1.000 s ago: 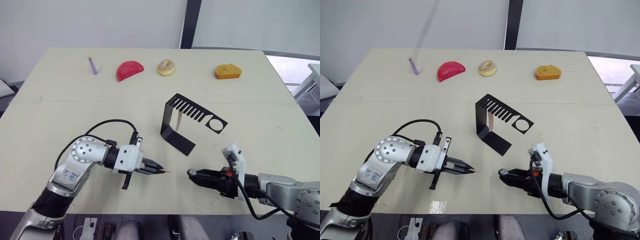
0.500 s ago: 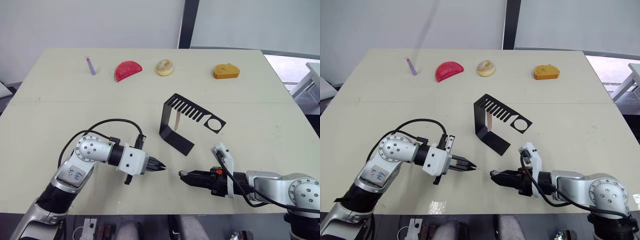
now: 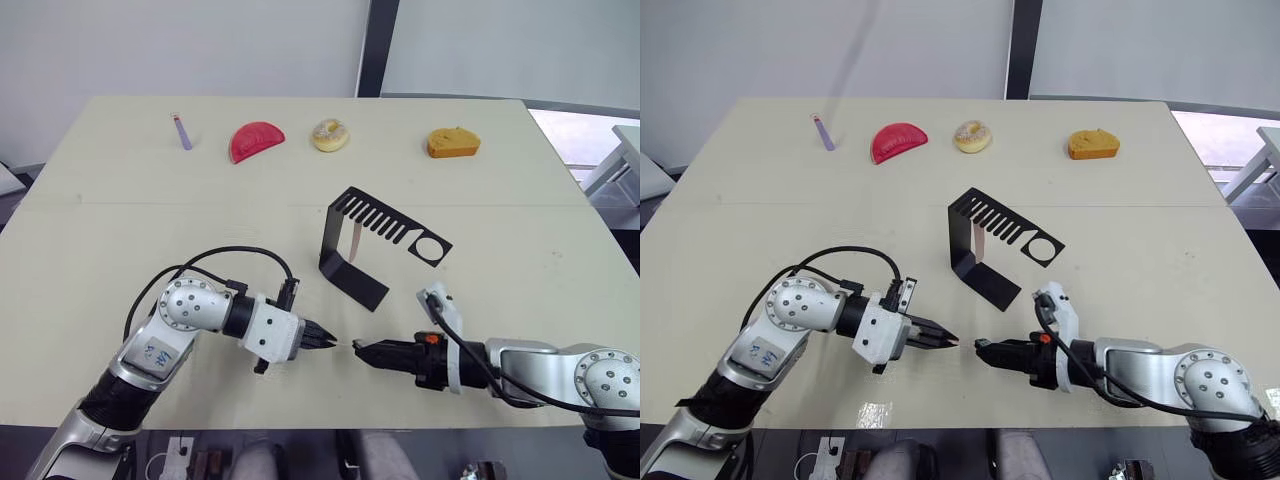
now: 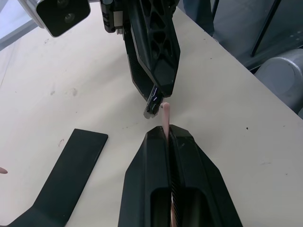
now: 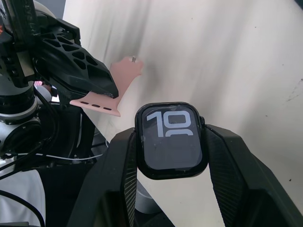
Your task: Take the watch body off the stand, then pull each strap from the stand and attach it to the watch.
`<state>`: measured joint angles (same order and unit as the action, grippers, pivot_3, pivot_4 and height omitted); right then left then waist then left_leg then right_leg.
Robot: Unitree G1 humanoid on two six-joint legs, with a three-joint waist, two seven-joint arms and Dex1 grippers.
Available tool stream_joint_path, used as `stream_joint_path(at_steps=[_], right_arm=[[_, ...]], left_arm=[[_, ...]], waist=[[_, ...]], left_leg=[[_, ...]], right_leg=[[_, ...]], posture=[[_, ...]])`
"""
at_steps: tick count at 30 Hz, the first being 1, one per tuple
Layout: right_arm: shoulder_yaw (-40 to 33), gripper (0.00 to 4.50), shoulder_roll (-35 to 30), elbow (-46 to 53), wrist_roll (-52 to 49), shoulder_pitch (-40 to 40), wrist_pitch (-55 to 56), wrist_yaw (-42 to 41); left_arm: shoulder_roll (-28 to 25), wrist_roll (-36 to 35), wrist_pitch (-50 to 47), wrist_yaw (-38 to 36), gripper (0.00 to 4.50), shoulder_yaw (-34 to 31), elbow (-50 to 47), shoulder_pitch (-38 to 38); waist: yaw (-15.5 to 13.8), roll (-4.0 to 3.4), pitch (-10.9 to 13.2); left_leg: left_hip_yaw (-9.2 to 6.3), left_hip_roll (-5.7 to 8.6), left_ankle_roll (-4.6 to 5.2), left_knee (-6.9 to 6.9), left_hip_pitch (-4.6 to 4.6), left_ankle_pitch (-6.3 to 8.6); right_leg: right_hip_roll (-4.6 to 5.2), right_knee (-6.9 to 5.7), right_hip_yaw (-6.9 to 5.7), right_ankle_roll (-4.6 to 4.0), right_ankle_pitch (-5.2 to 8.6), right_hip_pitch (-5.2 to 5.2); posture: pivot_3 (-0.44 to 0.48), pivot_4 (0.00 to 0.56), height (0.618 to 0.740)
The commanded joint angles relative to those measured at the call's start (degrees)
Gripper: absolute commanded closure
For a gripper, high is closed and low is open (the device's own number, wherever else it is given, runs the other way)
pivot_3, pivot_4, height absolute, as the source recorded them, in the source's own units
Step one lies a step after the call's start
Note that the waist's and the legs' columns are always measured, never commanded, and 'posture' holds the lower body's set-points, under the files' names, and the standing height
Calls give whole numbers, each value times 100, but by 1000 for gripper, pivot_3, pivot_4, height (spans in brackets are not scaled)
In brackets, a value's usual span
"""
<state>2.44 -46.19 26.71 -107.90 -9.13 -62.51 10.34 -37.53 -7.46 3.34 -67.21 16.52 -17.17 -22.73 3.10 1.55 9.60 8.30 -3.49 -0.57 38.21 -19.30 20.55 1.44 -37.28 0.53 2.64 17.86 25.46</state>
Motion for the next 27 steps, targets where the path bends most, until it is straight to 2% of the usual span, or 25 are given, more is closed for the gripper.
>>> stream_joint_path(at_steps=[1, 27], right_arm=[[70, 2899, -120, 177, -191, -100, 201, 11], [128, 2899, -522, 241, -124, -57, 445, -213]], left_arm=[[31, 35, 164, 49, 4500, -11, 78, -108], [295, 130, 35, 289, 4500, 131, 134, -66]], waist=[[-1, 0, 0], [-10, 0, 0]], left_leg=[[0, 0, 0, 0, 0, 0], [0, -2, 1, 2, -1, 0]], right_leg=[[0, 0, 0, 0, 0, 0], [1, 0, -1, 0, 0, 0]], posture=[[0, 150, 737], [0, 150, 737]])
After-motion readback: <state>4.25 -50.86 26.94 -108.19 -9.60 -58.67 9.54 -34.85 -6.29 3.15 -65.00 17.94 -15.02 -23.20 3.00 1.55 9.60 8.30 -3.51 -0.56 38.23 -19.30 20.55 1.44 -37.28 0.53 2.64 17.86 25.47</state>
